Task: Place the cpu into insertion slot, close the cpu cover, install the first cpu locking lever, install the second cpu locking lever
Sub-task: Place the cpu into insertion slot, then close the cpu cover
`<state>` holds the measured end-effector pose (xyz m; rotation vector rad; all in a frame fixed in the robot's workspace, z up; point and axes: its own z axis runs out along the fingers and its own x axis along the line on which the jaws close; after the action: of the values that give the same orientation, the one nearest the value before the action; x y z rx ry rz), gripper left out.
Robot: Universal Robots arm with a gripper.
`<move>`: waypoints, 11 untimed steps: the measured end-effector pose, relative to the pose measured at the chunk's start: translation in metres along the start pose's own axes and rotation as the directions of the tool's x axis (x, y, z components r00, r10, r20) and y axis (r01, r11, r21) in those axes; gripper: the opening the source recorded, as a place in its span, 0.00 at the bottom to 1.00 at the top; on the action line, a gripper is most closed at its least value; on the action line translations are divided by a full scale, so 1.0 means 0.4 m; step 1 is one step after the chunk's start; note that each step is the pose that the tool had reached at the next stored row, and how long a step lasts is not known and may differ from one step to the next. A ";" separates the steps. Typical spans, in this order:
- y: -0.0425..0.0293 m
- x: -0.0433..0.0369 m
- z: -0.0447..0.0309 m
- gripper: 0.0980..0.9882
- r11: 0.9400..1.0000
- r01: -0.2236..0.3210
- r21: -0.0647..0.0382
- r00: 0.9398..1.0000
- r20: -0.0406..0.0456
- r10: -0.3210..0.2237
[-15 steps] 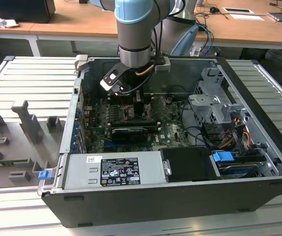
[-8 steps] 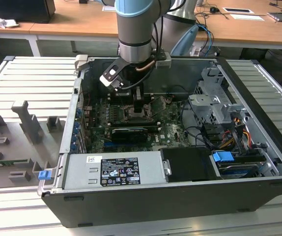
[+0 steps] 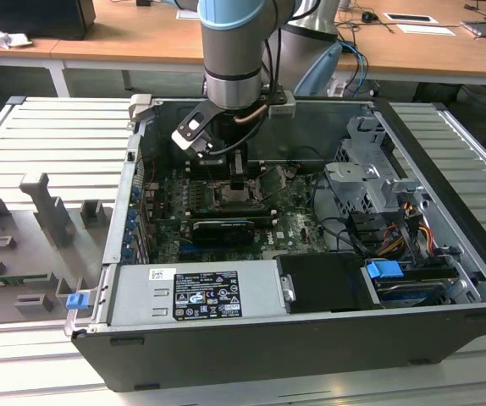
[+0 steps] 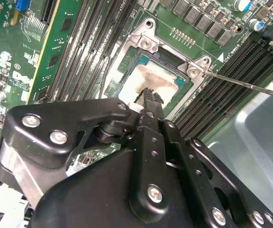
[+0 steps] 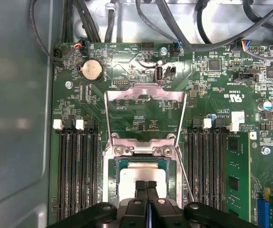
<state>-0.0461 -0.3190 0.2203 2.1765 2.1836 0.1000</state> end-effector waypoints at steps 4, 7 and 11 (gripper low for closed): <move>0.000 0.000 -0.006 0.01 1.000 0.000 0.000 1.000 0.000 0.000; 0.001 0.000 -0.013 0.01 1.000 0.000 0.000 1.000 0.000 0.000; 0.004 0.000 -0.016 0.01 1.000 0.000 0.002 1.000 0.000 0.000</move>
<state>-0.0452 -0.3191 0.2267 2.1777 2.1848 0.0971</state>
